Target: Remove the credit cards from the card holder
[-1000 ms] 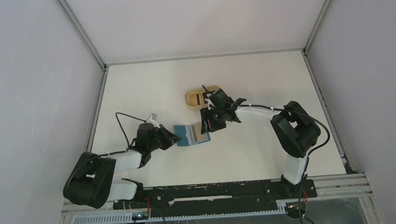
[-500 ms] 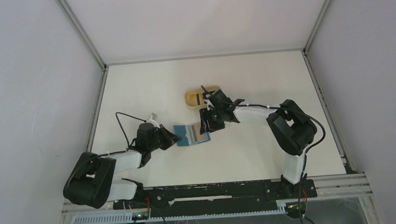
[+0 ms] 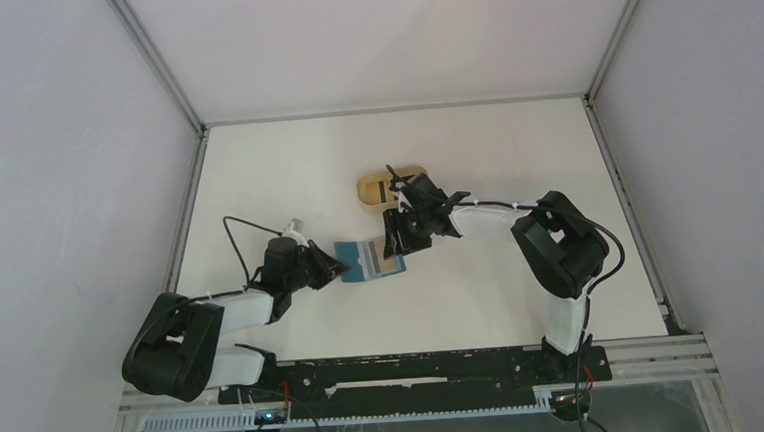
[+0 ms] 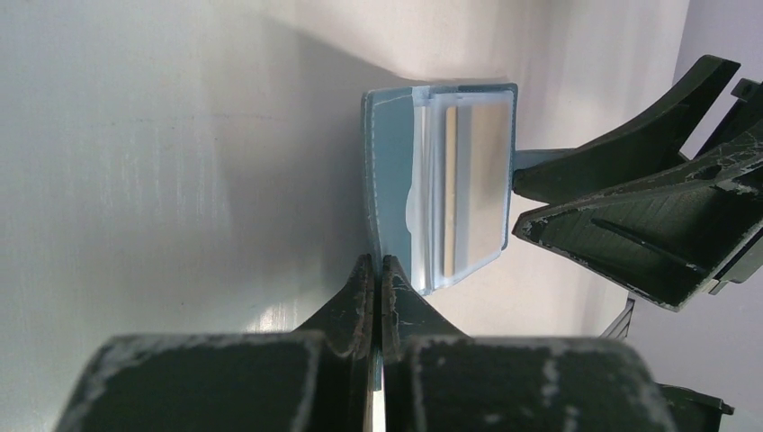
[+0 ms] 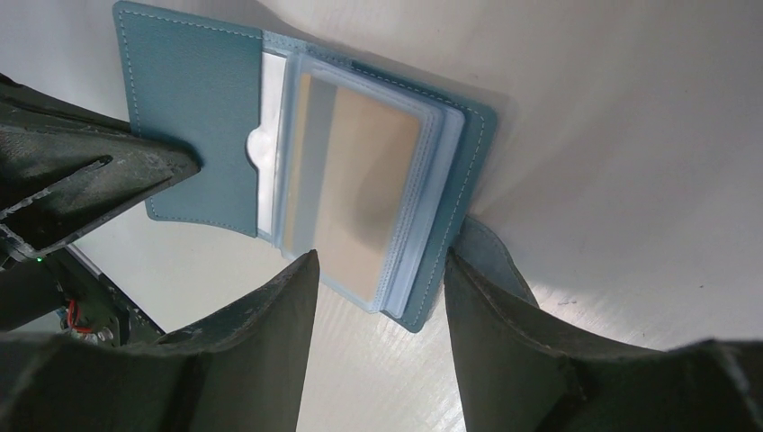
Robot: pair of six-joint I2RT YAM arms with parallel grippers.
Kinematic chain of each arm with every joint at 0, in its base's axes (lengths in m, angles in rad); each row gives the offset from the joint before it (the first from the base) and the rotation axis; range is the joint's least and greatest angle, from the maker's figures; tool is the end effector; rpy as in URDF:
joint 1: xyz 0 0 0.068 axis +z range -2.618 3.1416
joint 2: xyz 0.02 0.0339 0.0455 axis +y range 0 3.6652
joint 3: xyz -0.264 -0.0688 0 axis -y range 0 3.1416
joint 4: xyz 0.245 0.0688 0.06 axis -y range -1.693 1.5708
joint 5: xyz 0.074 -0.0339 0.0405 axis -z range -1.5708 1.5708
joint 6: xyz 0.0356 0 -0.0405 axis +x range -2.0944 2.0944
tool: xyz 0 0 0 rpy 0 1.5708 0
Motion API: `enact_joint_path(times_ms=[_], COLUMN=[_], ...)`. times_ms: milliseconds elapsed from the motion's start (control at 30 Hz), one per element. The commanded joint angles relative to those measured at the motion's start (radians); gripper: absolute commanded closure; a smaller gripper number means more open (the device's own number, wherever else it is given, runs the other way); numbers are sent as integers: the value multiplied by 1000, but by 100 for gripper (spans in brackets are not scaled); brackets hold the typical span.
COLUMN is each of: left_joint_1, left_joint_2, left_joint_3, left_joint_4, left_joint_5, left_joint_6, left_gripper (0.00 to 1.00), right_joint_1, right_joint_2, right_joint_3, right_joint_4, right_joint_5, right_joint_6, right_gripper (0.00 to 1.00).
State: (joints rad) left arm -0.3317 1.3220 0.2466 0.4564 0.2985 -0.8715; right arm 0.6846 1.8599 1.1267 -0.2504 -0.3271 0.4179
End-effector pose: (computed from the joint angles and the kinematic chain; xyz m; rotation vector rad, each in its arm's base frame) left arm 0.1973 -0.0790 0.1197 -0.4481 2.2985 -0.9705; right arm 0.2849 0.2473 0.1575 -0.4917 2.6540 0.8059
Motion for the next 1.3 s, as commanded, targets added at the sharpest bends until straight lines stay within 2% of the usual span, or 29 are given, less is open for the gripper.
enact_joint_path(times_ms=[0, 833, 1267], left_joint_1=[-6, -7, -9], left_joint_2=[7, 17, 29], left_joint_3=[18, 19, 13], left_joint_4=[4, 9, 24], left_joint_5=[-8, -7, -4], left_joint_6=[29, 29, 25], left_gripper=[100, 100, 100], right_joint_1=[11, 83, 121], right_joint_2=[17, 100, 47], right_joint_3=[46, 121, 125], right_joint_4=[48, 85, 182], right_joint_5=[-25, -136, -235], right_joint_6=[7, 32, 29], right_gripper=[39, 39, 39])
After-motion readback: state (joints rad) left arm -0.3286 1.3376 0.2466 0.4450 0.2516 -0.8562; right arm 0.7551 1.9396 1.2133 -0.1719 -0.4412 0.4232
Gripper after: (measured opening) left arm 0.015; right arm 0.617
